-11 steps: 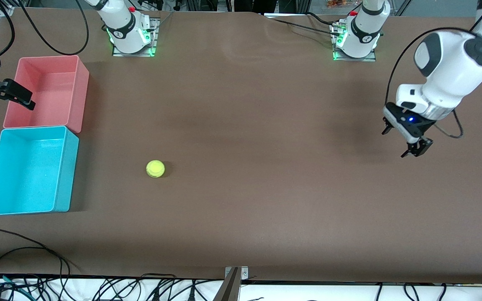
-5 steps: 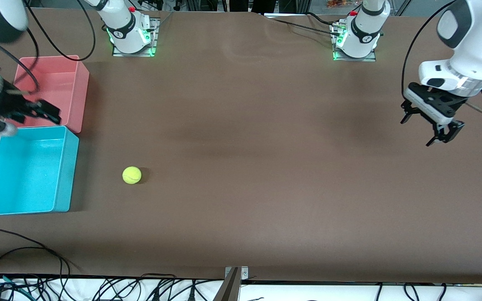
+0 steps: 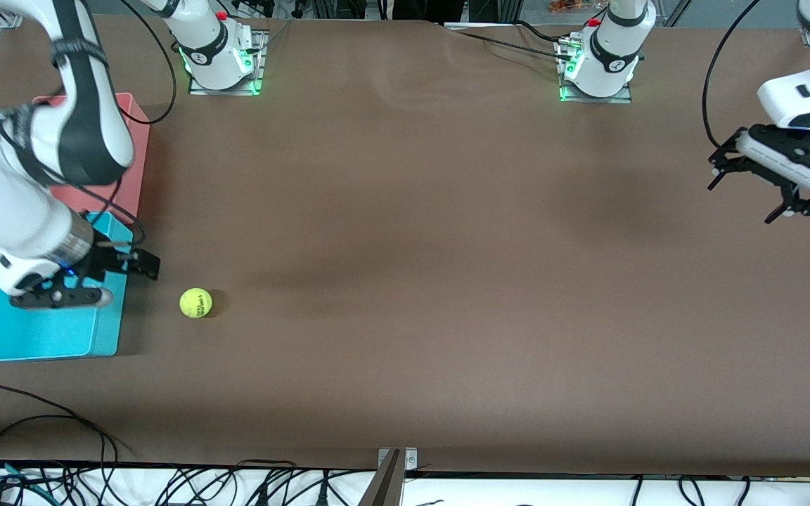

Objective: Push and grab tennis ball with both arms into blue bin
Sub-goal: 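Reach the right gripper to the ball while the left gripper withdraws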

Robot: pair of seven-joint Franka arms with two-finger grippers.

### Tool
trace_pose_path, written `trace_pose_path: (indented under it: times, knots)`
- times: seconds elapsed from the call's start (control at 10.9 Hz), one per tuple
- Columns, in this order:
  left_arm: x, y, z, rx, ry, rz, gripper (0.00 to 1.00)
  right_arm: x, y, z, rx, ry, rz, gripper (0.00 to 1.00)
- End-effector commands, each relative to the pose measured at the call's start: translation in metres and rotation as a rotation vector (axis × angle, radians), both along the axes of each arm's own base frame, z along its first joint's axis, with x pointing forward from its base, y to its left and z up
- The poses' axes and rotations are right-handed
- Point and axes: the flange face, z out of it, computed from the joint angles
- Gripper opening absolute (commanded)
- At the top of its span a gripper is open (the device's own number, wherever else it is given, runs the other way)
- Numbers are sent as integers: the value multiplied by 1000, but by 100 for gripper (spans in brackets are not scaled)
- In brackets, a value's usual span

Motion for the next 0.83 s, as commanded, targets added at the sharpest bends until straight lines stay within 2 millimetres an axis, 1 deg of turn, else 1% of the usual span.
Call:
trace_pose_path:
  times: [0.0,0.09,0.28,0.37,0.46,0.55,0.74]
  knots:
    - [-5,6,43,-34,57,147,100,13,-8,-64,-26,52,32,100]
    - [-10,5,53,-55,93,258,100,18,-17,-90,-25,65,72,100]
    - [-21,4,68,-82,166,478,100,23,-26,-142,-31,42,82,100]
    - [-25,7,81,-79,179,514,100,26,-31,-168,-37,11,87,100]
    - [-29,11,91,-81,184,522,100,28,-41,-188,-39,-27,81,100]
    - [-34,11,103,-82,173,523,100,29,-40,-201,-39,-40,84,100]
    - [-32,5,99,-80,182,517,100,31,-42,-218,-43,-74,91,100]
